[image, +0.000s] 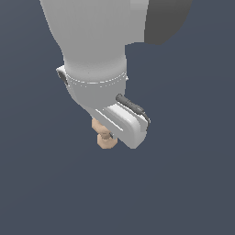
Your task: Pick up the object and move it to a goal position.
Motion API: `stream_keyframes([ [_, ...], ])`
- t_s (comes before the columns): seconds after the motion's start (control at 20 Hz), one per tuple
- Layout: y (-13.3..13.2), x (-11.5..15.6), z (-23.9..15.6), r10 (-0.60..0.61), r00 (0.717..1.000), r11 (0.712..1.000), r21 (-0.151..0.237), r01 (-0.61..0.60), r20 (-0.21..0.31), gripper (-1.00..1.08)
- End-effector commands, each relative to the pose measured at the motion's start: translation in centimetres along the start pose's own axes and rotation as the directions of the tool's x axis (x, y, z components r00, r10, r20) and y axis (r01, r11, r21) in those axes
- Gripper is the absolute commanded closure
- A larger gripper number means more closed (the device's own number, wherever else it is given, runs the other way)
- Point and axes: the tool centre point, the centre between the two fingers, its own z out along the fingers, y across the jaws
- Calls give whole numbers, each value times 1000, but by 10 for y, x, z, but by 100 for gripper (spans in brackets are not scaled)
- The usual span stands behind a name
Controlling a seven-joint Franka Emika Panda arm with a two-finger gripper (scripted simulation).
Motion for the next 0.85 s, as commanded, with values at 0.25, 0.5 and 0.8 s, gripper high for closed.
stream_keyframes([
  [0.25,-5,6,-9,0,1000,1000,0,0,0,108],
  [0.5,-6,7,-11,0,1000,1000,0,0,0,108],
  [0.8,-7,8,-12,0,1000,1000,0,0,0,108],
])
